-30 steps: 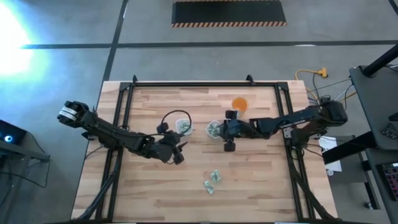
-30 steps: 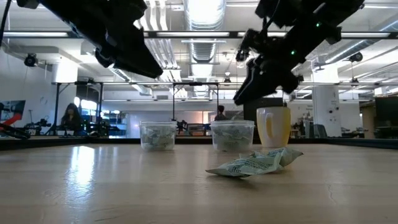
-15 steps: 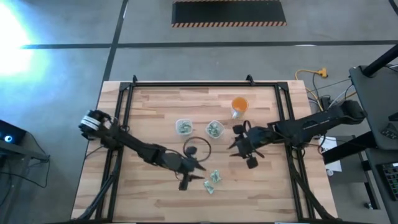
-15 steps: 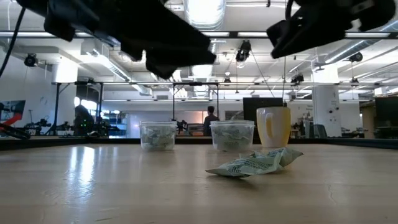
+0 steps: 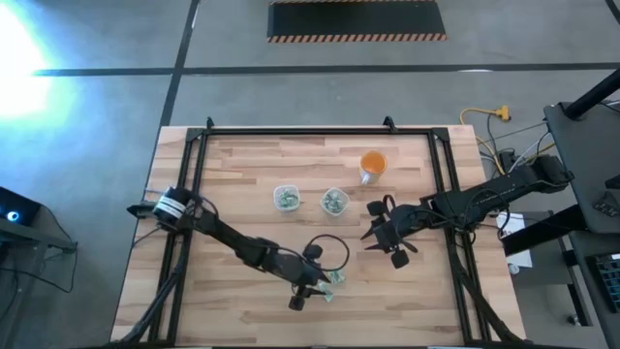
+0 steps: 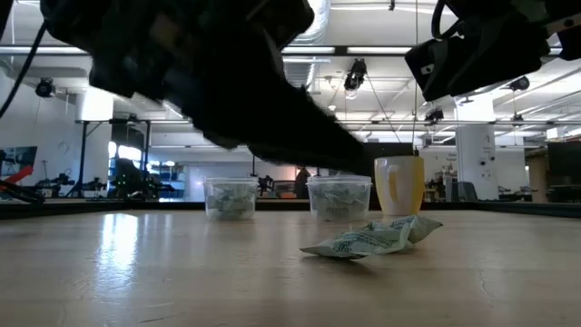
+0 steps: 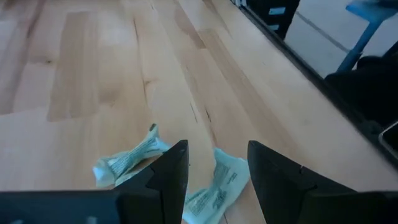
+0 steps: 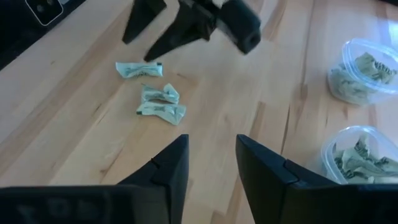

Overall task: Pick and place items into bin
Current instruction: Put the white stevia packet into the left transparent bin, then put the white stevia packet into the right transparent bin

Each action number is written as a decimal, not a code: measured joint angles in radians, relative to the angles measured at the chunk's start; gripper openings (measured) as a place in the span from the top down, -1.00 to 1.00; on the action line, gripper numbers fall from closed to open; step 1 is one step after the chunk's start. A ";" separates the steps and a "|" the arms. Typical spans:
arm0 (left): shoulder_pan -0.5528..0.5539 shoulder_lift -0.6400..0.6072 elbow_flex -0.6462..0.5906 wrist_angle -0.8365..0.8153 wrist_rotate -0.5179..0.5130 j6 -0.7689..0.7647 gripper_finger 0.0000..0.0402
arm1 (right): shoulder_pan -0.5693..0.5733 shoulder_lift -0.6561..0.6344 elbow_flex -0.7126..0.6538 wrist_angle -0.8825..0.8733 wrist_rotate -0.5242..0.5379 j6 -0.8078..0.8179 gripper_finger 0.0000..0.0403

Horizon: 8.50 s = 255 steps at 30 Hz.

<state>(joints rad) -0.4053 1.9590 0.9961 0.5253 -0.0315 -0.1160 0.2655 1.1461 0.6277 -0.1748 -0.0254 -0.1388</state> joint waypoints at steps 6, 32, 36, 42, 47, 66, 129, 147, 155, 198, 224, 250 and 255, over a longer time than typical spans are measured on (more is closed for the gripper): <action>0.000 0.051 0.016 -0.027 0.001 0.026 0.26 | 0.000 -0.001 0.001 0.010 0.001 -0.018 0.44; 0.000 0.064 0.019 -0.122 -0.105 0.047 0.88 | 0.000 -0.001 0.002 0.017 0.001 -0.011 0.66; -0.001 0.064 0.019 -0.115 -0.105 0.046 0.97 | 0.000 -0.001 0.002 0.017 0.001 -0.012 0.66; -0.001 0.044 0.021 -0.118 -0.106 0.047 0.96 | 0.000 -0.001 0.002 0.017 0.001 -0.011 0.63; -0.002 -0.050 0.017 -0.284 -0.214 0.051 0.96 | 0.000 0.000 0.000 0.014 0.001 -0.011 0.63; 0.042 -0.456 0.011 -0.916 -1.019 -0.011 0.96 | 0.000 0.000 -0.002 0.014 0.001 -0.016 0.68; 0.302 -0.431 -0.131 -0.880 -0.727 -0.060 0.53 | 0.000 0.000 -0.007 0.031 0.001 -0.019 0.72; 0.320 -0.364 -0.124 -0.821 -0.645 -0.050 0.52 | 0.000 0.000 -0.017 0.051 0.001 -0.018 0.72; 0.335 -0.342 -0.115 -0.821 -0.554 -0.027 0.52 | 0.000 0.000 -0.018 0.053 0.001 -0.018 0.72; -0.006 -0.350 -0.081 -0.416 -0.358 0.064 0.52 | 0.006 0.099 -0.156 0.484 -0.210 -0.042 0.72; -0.063 -0.392 -0.214 -0.421 -0.481 -0.118 0.52 | 0.107 0.658 0.007 0.754 -0.200 0.027 0.16; -0.065 -0.391 -0.218 -0.420 -0.482 -0.123 0.52 | 0.107 0.710 0.005 0.729 -0.070 0.005 0.42; -0.065 -0.391 -0.218 -0.419 -0.482 -0.123 0.52 | 0.107 0.686 0.005 0.723 -0.047 -0.002 0.65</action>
<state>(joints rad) -0.4702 1.5681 0.7784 0.1062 -0.5133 -0.2394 0.3728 1.8322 0.6323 0.5482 -0.0724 -0.1407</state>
